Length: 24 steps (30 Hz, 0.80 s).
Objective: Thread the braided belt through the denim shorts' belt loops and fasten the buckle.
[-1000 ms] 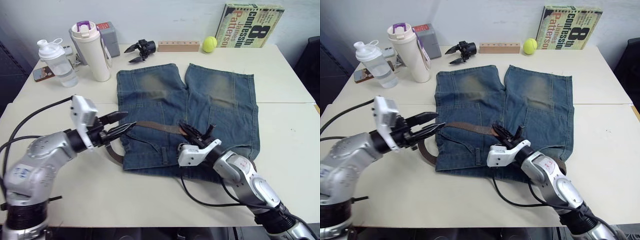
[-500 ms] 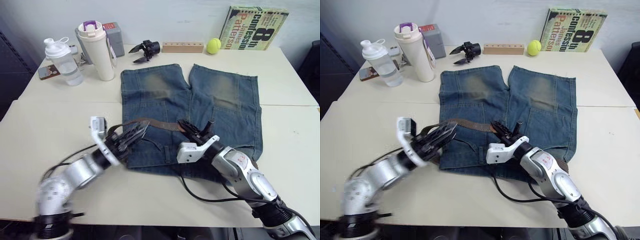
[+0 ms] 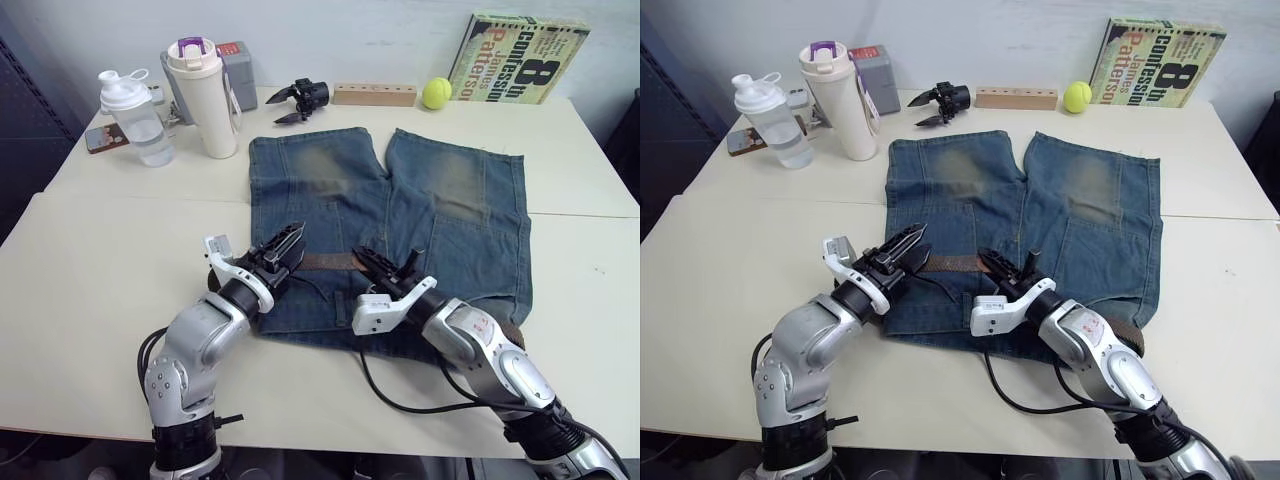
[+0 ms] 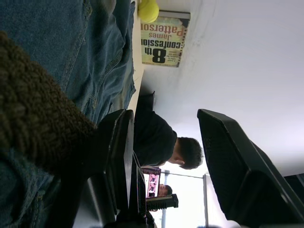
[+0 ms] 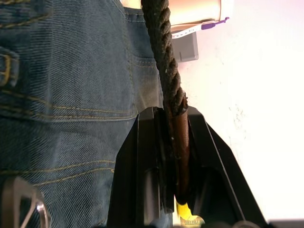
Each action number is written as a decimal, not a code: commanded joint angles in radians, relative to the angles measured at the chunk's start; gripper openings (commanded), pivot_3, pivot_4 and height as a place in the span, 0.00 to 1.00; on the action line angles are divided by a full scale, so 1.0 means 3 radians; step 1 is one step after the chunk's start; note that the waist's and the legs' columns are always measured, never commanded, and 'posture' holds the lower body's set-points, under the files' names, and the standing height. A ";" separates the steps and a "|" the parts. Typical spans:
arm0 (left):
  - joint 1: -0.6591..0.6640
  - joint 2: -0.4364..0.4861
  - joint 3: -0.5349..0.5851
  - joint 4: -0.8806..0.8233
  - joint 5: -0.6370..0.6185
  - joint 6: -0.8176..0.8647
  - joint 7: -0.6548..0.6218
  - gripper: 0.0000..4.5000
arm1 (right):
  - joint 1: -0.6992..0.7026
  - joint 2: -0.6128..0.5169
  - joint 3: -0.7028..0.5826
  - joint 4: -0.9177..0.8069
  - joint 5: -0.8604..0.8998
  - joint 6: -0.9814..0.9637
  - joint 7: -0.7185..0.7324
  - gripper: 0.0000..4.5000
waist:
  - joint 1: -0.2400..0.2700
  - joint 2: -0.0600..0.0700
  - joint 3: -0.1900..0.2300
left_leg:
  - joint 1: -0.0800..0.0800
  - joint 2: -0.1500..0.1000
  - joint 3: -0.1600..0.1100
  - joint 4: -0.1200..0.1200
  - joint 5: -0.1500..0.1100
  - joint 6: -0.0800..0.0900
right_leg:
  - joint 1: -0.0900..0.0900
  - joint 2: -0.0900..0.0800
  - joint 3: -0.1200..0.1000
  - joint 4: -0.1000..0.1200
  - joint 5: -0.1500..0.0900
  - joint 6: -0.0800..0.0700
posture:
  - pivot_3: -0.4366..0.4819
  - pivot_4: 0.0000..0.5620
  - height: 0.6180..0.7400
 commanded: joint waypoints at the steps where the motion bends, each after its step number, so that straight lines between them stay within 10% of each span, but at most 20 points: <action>1: 0.0056 -0.0026 -0.0051 -0.0187 -0.0045 0.0057 0.0053 0.54 | -0.0027 0.0001 -0.0150 -0.0145 0.0006 0.0001 -0.0020 0.00 | 0.0001 0.0000 0.0000 | 0.0000 0.0000 0.0000 0.0000 0.0000 0.0000 | 0.0000 0.0000 -0.0001 0.0000 0.0000 0.0000 | 0.48 0.27 0.32; 14: -0.0021 -0.0045 -0.0075 -0.0085 -0.0045 0.0098 0.0177 0.54 | -0.0026 0.0059 -0.0188 -0.0209 0.0022 0.0027 0.0028 0.00 | 0.0005 0.0000 0.0000 | -0.0001 0.0000 -0.0001 0.0000 0.0000 0.0000 | 0.0000 0.0001 -0.0003 0.0000 0.0000 0.0000 | 0.48 0.27 0.32; 21: -0.0030 -0.0097 -0.0049 -0.0071 -0.0045 0.0094 0.0210 0.02 | -0.0024 0.0069 -0.0196 -0.0242 0.0026 0.0035 0.0044 0.00 | 0.0007 0.0000 0.0000 | -0.0001 0.0001 -0.0001 0.0000 0.0000 0.0000 | 0.0000 0.0001 -0.0003 0.0000 0.0000 0.0000 | 0.48 0.27 0.32; 24: -0.0044 -0.0112 -0.0034 -0.0060 -0.0045 0.0094 0.0205 0.02 | -0.0021 0.0071 -0.0191 -0.0255 0.0029 0.0027 0.0051 0.00 | 0.0007 0.0000 0.0000 | -0.0001 0.0001 -0.0001 0.0000 0.0000 0.0000 | 0.0000 0.0001 -0.0003 0.0000 0.0000 0.0000 | 0.48 0.27 0.32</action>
